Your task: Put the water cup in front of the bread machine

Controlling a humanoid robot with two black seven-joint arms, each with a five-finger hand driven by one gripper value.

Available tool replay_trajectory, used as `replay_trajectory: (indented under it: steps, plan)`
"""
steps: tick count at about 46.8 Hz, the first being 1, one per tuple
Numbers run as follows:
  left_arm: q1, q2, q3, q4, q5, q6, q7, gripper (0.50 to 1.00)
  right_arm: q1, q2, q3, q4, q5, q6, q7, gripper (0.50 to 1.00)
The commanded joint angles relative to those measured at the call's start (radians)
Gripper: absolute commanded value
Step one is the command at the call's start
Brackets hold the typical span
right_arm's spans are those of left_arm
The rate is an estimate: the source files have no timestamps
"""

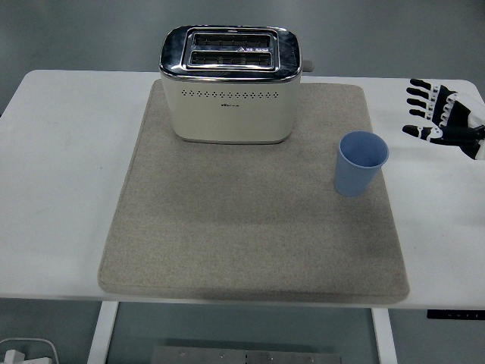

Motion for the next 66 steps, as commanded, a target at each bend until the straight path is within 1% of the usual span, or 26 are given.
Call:
replay_trajectory:
  steps: [1, 4, 9, 13, 20, 34, 37, 45, 50, 55, 60, 66]
  plan:
    - [0.000, 0.000, 0.000, 0.000, 0.000, 0.001, 0.000, 1.000, -0.035, -0.028, -0.001, 0.037, -0.043, 0.000, 0.039, 0.950]
    - [0.000, 0.000, 0.000, 0.000, 0.000, 0.001, 0.000, 0.999, -0.054, -0.047, 0.002, 0.066, -0.082, -0.003, 0.062, 0.950]
    - [0.000, 0.000, 0.000, 0.000, 0.000, -0.001, 0.000, 0.999, -0.076, -0.058, 0.001, 0.098, -0.120, -0.011, 0.093, 0.950]
    - [0.000, 0.000, 0.000, 0.000, 0.000, -0.001, 0.000, 1.000, -0.091, -0.059, -0.001, 0.114, -0.154, -0.017, 0.101, 0.950]
    - [0.000, 0.000, 0.000, 0.000, 0.000, -0.001, 0.000, 1.000, -0.108, -0.044, 0.001, 0.115, -0.233, -0.049, 0.101, 0.950]
    - [0.000, 0.000, 0.000, 0.000, 0.000, -0.001, 0.000, 0.999, -0.113, 0.027, -0.006, 0.104, -0.250, -0.095, 0.085, 0.950]
    - [0.000, 0.000, 0.000, 0.002, 0.000, 0.001, 0.000, 1.000, -0.114, 0.044, -0.013, 0.103, -0.250, -0.101, 0.075, 0.950]
    - [0.000, 0.000, 0.000, 0.000, 0.000, -0.001, 0.000, 0.999, -0.111, 0.076, -0.013, 0.088, -0.250, -0.107, 0.036, 0.950]
    - [0.000, 0.000, 0.000, 0.000, 0.000, -0.001, 0.000, 0.999, -0.108, 0.094, -0.013, 0.077, -0.250, -0.118, 0.032, 0.950]
    - [0.000, 0.000, 0.000, 0.000, 0.000, 0.001, 0.000, 1.000, -0.104, 0.123, -0.012, 0.066, -0.249, -0.118, 0.019, 0.950]
    - [0.000, 0.000, 0.000, 0.000, 0.000, 0.001, 0.000, 0.999, -0.102, 0.134, -0.010, 0.058, -0.241, -0.118, 0.019, 0.950]
    - [0.000, 0.000, 0.000, 0.000, 0.000, 0.001, 0.000, 0.999, -0.101, 0.163, -0.007, 0.058, -0.241, -0.120, 0.007, 0.950]
